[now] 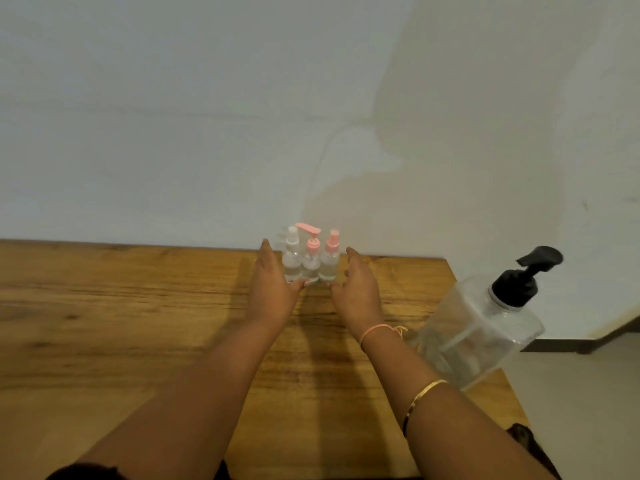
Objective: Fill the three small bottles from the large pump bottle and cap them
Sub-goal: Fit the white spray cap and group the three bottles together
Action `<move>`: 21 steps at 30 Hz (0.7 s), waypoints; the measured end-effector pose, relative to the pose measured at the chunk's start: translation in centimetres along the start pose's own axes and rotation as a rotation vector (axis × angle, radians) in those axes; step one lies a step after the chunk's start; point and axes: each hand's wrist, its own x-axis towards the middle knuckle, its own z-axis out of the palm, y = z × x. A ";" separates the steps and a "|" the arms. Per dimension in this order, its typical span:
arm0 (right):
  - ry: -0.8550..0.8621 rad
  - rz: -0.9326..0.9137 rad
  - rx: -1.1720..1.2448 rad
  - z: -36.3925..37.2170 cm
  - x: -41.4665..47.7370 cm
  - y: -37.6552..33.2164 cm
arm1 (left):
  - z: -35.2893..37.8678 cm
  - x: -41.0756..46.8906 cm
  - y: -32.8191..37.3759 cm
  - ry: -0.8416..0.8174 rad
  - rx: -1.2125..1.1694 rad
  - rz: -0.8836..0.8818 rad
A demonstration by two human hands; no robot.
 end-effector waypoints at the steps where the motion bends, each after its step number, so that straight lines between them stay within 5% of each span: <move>1: -0.006 0.005 -0.009 -0.5 -0.7 -0.3 | -0.3 -0.7 0.2 0.012 -0.005 -0.022; 8: -0.107 0.124 -0.022 -4.0 -6.6 -2.0 | -0.8 -7.0 4.1 -0.003 -0.084 -0.019; 21: -0.074 0.257 -0.072 -14.4 -12.9 0.3 | 2.5 -14.5 8.9 -0.304 -0.153 0.054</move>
